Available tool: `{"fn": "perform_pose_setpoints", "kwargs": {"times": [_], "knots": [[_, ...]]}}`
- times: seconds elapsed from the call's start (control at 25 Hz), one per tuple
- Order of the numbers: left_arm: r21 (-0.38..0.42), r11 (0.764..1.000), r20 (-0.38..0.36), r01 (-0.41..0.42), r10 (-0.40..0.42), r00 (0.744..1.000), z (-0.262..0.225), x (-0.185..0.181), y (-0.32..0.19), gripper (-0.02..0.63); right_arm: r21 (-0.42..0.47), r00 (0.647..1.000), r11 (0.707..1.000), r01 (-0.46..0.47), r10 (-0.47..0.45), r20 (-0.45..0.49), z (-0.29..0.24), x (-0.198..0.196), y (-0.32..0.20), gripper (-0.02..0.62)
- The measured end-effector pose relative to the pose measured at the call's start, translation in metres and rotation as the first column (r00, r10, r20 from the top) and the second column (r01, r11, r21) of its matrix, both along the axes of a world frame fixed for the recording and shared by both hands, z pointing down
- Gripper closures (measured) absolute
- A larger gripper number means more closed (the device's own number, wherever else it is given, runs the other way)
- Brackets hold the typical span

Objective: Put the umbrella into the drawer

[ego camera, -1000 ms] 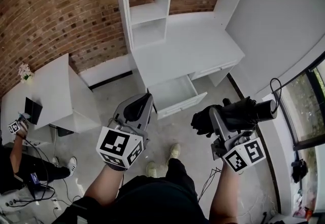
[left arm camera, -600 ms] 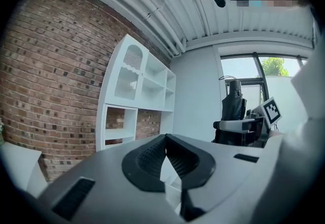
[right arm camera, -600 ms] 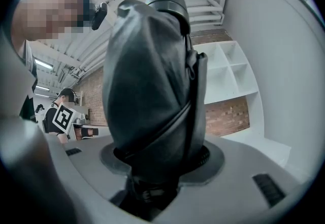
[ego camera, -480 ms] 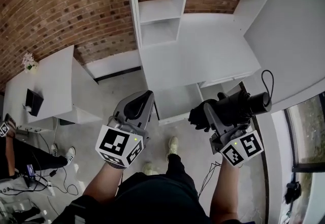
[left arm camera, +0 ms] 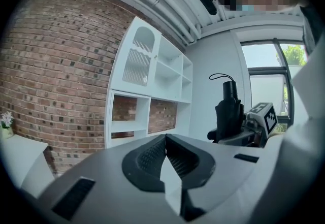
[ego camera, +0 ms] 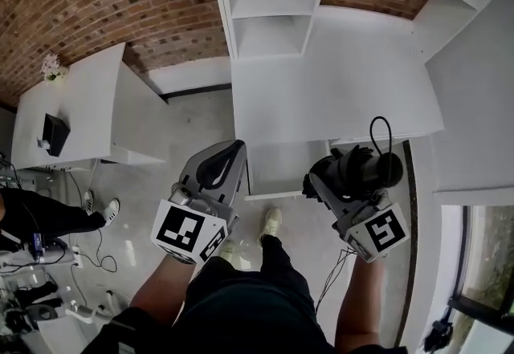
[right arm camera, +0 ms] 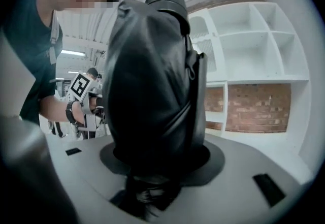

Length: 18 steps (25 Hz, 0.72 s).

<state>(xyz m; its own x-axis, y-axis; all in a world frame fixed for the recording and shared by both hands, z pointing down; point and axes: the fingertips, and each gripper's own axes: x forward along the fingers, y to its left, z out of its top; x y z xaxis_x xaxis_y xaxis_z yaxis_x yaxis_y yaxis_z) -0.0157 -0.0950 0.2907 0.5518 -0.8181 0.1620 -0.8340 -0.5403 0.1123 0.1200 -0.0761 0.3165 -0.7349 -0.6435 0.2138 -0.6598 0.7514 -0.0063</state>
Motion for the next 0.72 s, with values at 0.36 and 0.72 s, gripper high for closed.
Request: {"fn": "perform_pose_setpoints", "kwargs": {"times": [0.36, 0.72], "knots": [[-0.053, 0.994, 0.032, 0.1, -0.099, 0.995, 0.057, 0.006, -0.038, 0.6, -0.12, 0.961, 0.97, 0.213, -0.23, -0.152, 0.096, -0.008, -0.04, 0.39], [-0.115, 0.983, 0.014, 0.145, -0.144, 0.989, 0.124, -0.003, -0.052, 0.6, -0.267, 0.815, 0.895, 0.358, -0.439, -0.379, 0.21, -0.024, -0.037, 0.391]]}}
